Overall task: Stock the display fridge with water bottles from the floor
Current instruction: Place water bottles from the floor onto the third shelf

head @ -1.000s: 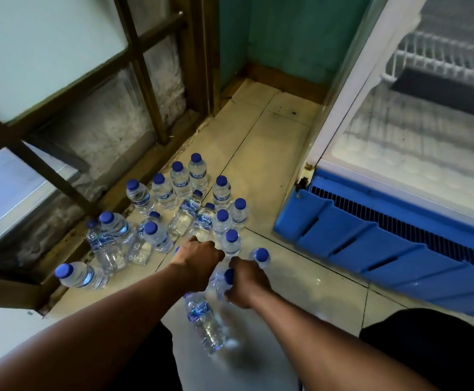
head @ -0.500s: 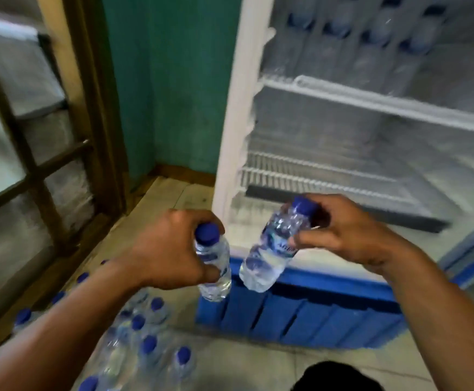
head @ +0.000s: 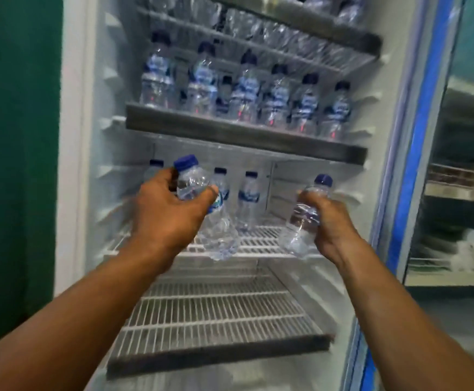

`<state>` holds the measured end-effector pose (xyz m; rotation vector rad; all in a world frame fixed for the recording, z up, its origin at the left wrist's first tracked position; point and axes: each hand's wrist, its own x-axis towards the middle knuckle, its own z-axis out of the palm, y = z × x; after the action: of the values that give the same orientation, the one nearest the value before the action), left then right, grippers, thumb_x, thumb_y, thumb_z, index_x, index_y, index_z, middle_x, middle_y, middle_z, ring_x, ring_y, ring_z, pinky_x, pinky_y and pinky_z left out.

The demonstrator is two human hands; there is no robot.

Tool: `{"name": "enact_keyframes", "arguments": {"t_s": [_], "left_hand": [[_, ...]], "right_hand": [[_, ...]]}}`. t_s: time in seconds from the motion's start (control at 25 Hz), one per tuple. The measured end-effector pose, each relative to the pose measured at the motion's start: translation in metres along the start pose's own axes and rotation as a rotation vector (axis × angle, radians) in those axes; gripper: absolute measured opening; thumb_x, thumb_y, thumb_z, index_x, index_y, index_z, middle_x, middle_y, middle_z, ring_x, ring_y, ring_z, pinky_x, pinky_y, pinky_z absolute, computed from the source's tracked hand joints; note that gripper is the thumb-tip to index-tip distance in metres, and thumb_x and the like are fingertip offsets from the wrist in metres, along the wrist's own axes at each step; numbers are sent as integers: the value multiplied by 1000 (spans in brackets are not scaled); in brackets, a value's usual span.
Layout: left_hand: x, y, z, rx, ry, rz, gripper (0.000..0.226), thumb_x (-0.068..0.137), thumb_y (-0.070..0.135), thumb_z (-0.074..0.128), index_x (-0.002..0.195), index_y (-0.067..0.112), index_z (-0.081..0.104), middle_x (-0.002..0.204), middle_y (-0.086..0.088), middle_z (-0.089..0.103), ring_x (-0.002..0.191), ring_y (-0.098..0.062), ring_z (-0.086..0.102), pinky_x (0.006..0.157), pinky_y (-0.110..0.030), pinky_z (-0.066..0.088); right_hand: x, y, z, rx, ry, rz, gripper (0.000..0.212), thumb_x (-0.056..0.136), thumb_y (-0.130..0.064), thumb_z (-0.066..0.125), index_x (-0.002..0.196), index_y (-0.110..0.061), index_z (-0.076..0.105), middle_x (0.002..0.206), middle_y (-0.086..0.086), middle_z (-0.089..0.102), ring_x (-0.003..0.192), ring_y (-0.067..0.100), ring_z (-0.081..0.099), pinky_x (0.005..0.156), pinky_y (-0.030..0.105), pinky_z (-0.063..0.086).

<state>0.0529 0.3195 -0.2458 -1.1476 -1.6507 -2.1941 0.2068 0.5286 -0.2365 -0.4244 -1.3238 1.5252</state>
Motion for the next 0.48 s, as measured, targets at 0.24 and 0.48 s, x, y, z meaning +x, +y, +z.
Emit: {"name": "enact_keyframes", "arguments": {"t_s": [0.24,0.48], "left_hand": [[47,-51,52,147,15,47,48,76,28,82,119,27,61,104,2,71,94,-18,69,91,-42,55],[63,-75,80,225,-91,49,59,84,25,76,137,13,51,107,12,54,96,-7,55,83,-22,43]], "right_hand": [[107,49,-8,-340,78,-103,56,61,5,88,110,-1,61,103,13,70,91,29,70,73,34,58],[143,70,-6,-513,-27,-137,64,70,-2,86,124,-4,52,116,10,66,99,24,65,84,31,53]]}}
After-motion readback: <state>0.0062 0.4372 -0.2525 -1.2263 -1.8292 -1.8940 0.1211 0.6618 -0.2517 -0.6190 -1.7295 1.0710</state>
